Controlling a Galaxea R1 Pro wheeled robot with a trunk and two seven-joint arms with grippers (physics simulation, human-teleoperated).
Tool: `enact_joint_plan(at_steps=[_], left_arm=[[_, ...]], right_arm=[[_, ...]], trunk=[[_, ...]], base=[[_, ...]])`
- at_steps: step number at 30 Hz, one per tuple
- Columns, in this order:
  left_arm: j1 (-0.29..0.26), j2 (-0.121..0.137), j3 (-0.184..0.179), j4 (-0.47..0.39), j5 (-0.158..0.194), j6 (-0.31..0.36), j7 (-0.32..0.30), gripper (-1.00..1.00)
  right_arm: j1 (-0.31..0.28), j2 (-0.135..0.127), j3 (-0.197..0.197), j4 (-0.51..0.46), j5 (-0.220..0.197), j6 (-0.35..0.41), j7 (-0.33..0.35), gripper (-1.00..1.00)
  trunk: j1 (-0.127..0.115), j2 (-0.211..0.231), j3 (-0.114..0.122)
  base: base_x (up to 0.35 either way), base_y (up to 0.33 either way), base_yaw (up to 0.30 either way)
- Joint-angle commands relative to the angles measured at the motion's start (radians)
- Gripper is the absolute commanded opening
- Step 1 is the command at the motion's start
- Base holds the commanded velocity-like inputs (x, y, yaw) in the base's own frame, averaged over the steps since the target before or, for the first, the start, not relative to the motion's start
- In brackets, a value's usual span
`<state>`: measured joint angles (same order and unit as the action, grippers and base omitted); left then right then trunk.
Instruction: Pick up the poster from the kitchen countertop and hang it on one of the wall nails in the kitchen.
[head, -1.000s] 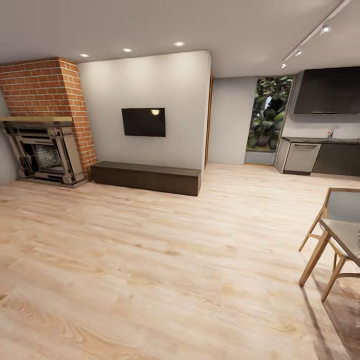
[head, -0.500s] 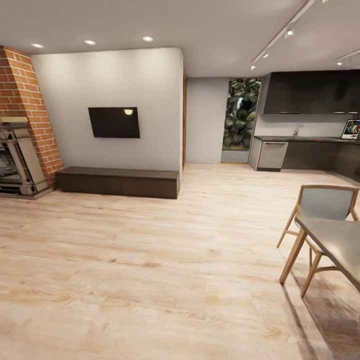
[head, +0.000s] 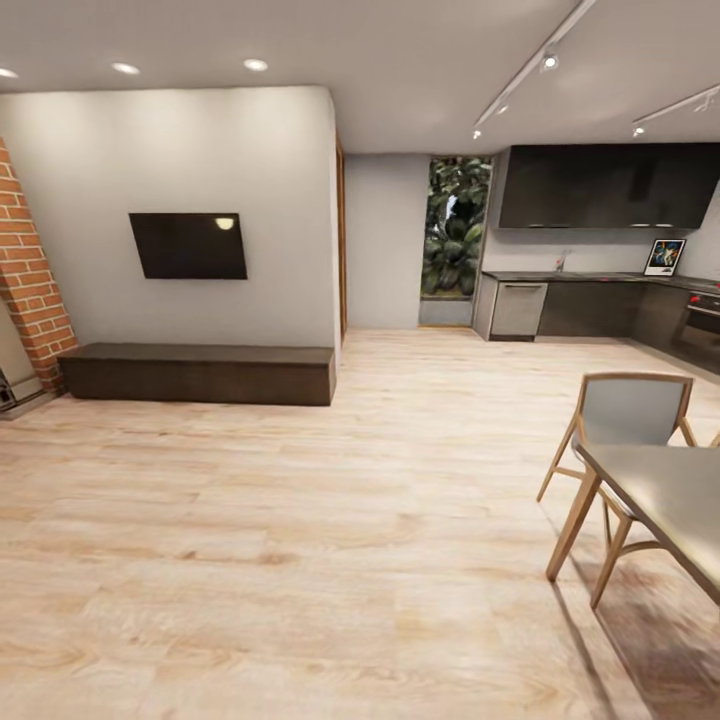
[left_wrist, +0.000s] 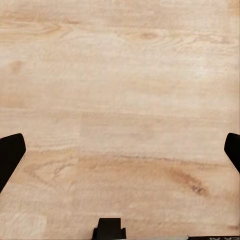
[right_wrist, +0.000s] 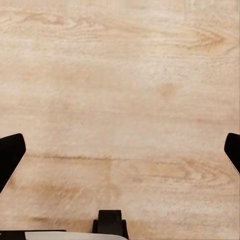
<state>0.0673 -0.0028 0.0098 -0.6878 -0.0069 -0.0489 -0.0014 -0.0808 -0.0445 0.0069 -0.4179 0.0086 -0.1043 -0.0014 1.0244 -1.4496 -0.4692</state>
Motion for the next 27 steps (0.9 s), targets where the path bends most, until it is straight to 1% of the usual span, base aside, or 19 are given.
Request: enact_joint_plan(at_steps=[1, 27], left_arm=[[0.0, 0.0, 0.001, -0.001, -0.001, -0.002, 0.0, 1.0], [0.0, 0.001, 0.002, -0.001, -0.001, -0.002, 0.0, 1.0]], right_arm=[[0.0, 0.0, 0.001, 0.001, 0.001, -0.003, 0.0, 1.0], [-0.001, -0.005, 0.002, 0.002, 0.002, -0.003, 0.0, 1.0]], trunk=[[0.001, 0.0, -0.001], [0.001, 0.0, -0.001]], base=[[0.335, 0.0, -0.012], [0.335, 0.0, -0.001]])
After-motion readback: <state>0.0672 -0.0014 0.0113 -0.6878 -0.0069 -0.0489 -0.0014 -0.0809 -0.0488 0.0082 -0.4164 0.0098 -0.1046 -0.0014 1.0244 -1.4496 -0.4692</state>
